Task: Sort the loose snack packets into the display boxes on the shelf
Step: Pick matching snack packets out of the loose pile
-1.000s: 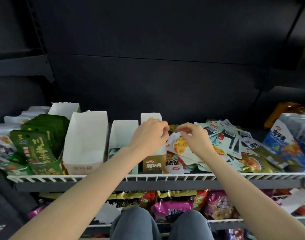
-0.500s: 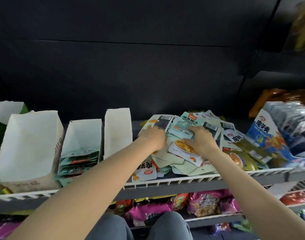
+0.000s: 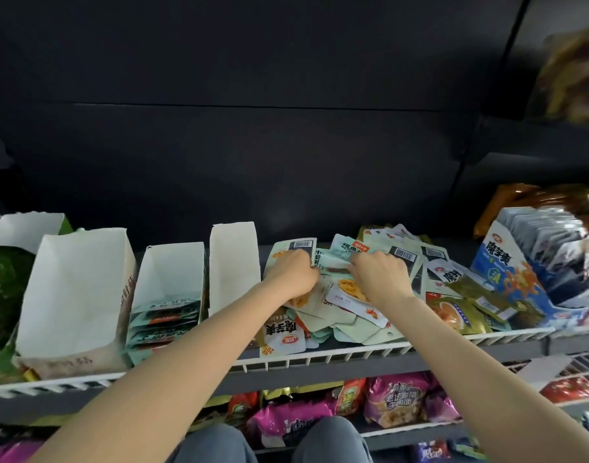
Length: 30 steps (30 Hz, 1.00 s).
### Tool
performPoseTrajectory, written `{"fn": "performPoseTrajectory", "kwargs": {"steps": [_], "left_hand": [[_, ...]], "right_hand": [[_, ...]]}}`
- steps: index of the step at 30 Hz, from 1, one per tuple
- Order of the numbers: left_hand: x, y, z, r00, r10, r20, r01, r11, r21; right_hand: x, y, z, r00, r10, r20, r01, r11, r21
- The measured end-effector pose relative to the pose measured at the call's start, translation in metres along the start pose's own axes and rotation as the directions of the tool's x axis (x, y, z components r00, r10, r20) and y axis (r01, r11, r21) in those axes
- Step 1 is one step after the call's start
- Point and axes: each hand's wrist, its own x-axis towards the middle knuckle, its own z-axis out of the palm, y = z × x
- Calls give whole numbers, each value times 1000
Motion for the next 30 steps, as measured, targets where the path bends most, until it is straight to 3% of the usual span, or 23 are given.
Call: {"fn": "performPoseTrajectory", "kwargs": {"steps": [2, 3, 5, 6, 7, 9, 11, 13, 16, 21, 27, 28, 30], "left_hand": [[-5, 2, -7, 999, -48, 0, 47, 974, -224], [-5, 2, -10, 997, -73, 15, 74, 929, -362], [-9, 5, -17, 994, -94, 64, 113, 780, -615], [-13, 8, -20, 992, -90, 84, 123, 700, -703], [-16, 9, -24, 993, -85, 85, 120, 623, -773], [-24, 9, -35, 993, -105, 53, 94, 442, -892], [-34, 3, -48, 983, -181, 11, 61, 271, -961], [-45, -9, -61, 962, -269, -52, 12, 234, -972], [-71, -30, -83, 940, -266, -215, -114, 350, -930], [-111, -84, -121, 870, -200, -451, -240, 628, -741], [-142, -135, -154, 860, -116, -496, -292, 687, -666], [-145, -141, -155, 869, -101, -485, -287, 696, -659], [-149, -154, -151, 889, -64, -454, -261, 744, -615]], "right_hand": [[-6, 3, -6, 973, 200, -119, -151, 933, 327], [-9, 3, -12, 945, 305, -120, -197, 821, 536], [-13, -2, -28, 902, 430, -38, -182, 458, 870], [-16, -7, -36, 896, 442, 34, -166, 263, 950], [-18, -13, -44, 901, 419, 110, -158, 81, 984], [-24, -26, -54, 922, 342, 182, -155, -106, 982], [-28, -38, -61, 938, 285, 200, -156, -167, 973], [-31, -51, -67, 956, 202, 211, -171, -199, 965], [-32, -73, -74, 974, 87, 210, -194, -163, 967], [-28, -117, -83, 998, 3, 65, -65, 116, 991], [-12, -182, -79, 1000, -27, -9, 17, 320, 947], [-10, -190, -73, 999, -40, -11, 25, 376, 926], [-7, -202, -63, 996, -66, -61, 89, 600, 795]]}}
